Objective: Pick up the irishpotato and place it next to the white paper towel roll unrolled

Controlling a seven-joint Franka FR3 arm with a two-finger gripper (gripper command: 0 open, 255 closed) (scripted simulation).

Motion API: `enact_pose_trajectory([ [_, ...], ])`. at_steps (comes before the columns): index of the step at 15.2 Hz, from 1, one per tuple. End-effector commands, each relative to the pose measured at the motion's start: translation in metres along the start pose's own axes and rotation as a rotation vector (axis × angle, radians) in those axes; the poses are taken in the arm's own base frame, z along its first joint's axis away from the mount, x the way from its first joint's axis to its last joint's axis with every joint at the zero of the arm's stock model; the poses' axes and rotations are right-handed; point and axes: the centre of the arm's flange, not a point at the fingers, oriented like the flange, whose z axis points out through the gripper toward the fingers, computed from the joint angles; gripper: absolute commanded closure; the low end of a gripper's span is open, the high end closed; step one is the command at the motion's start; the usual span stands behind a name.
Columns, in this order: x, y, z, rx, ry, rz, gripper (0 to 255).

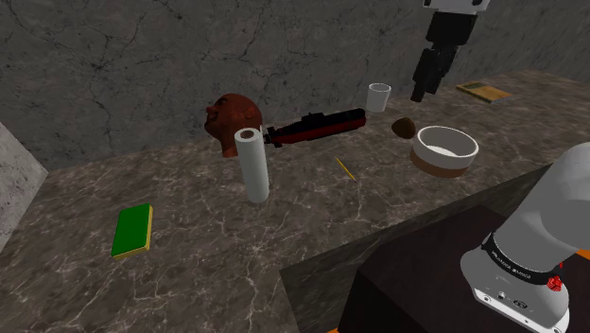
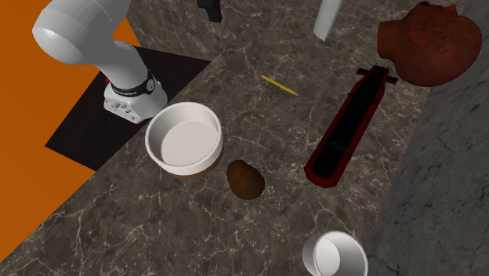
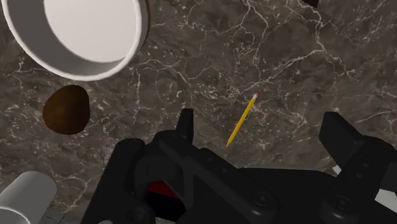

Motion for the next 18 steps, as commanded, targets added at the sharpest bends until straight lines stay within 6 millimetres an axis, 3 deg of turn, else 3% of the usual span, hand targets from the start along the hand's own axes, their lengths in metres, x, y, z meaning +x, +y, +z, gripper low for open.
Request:
enact_pose_trajectory([
  [1,0.0,0.0,0.0,0.0,0.0,0.0,0],
  [10,0.097,0.076,0.056,-0.062,-0.192,0.188,0],
  [18,0.159,0.16,0.114,-0.118,-0.363,0.355,0],
])
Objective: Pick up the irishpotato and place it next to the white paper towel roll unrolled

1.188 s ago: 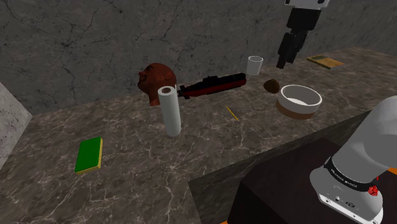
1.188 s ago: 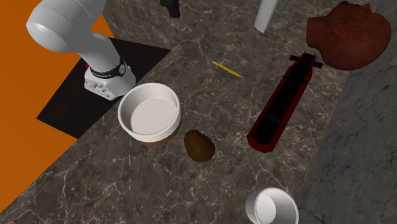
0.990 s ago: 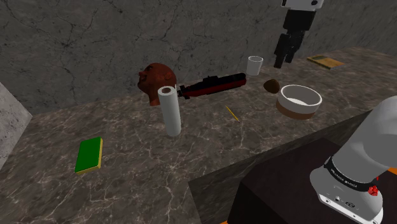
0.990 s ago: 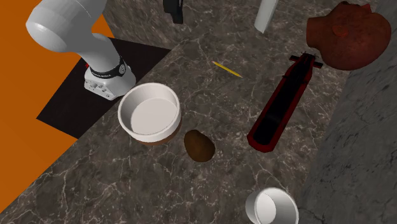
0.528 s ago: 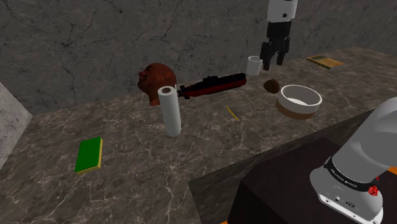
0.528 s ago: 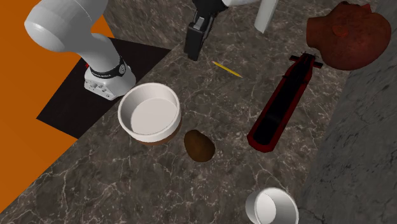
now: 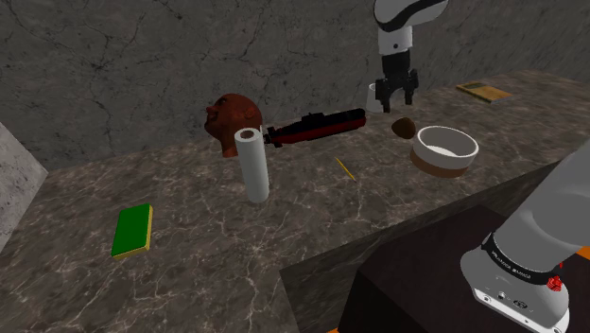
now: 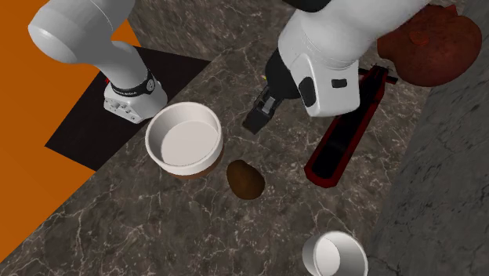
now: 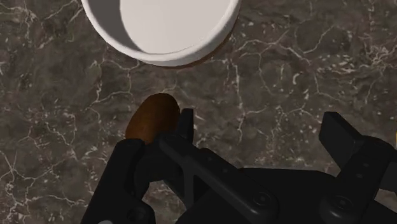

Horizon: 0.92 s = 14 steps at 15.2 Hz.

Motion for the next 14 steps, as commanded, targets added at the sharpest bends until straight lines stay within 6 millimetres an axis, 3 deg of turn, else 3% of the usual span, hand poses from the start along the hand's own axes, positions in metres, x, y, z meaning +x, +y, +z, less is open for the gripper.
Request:
enact_pose_trajectory([
  [1,0.025,0.017,0.011,-0.015,-0.044,0.043,0],
  [9,0.107,0.088,0.063,-0.07,-0.215,0.21,0],
  [14,0.105,0.092,0.086,-0.072,-0.222,0.216,0],
])
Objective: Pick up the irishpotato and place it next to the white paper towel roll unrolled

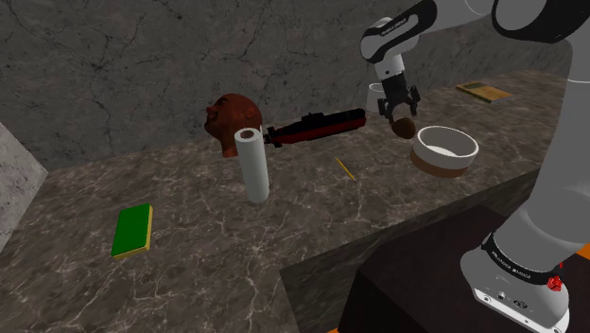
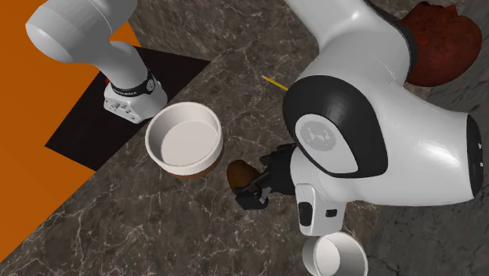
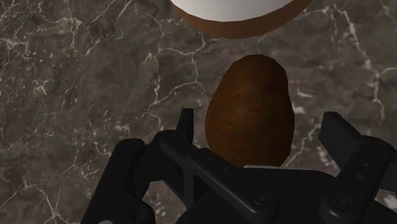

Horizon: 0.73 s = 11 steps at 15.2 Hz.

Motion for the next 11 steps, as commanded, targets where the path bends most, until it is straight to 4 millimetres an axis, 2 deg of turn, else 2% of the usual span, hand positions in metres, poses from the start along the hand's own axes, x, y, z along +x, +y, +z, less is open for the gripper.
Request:
enact_pose_trajectory([
  [1,0.0,0.0,0.011,0.0,0.0,0.001,0],
  [3,0.0,0.0,0.025,0.0,0.0,0.001,0],
  [11,0.0,0.0,0.024,0.0,0.0,0.001,0],
])
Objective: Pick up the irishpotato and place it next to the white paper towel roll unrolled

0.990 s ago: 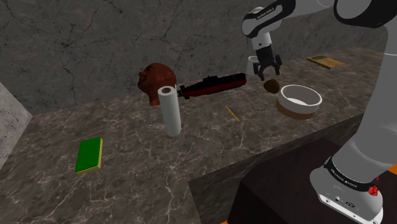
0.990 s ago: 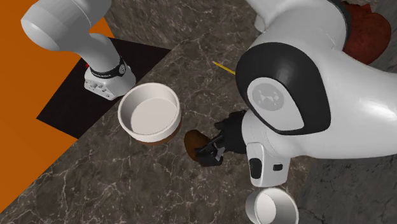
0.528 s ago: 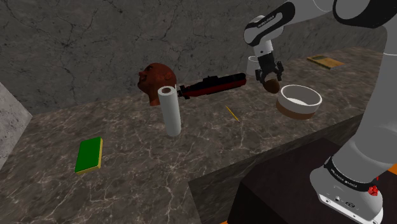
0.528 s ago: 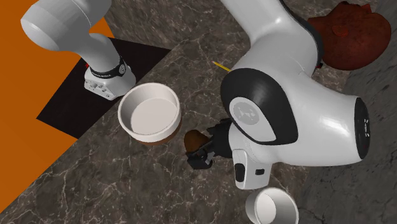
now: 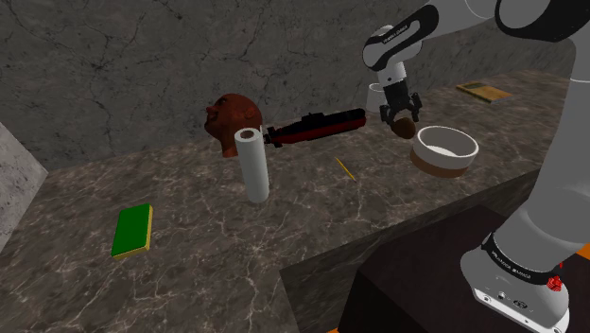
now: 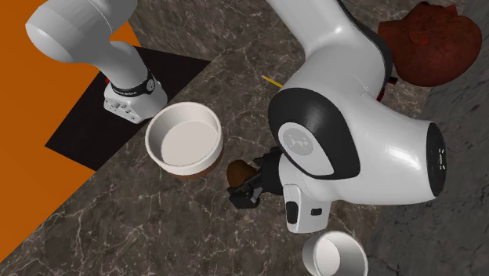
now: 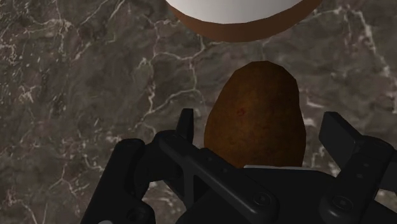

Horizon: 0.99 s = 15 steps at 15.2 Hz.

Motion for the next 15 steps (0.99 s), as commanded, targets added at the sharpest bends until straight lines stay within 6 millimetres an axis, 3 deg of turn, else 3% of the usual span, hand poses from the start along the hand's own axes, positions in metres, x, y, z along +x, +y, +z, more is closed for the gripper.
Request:
enact_pose_trajectory([
  [1,0.0,0.0,0.0,0.0,0.0,0.0,255],
  [10,0.0,0.0,0.0,0.0,0.0,0.0,255],
  [15,-0.014,0.005,-0.022,0.0,0.0,0.0,255],
])
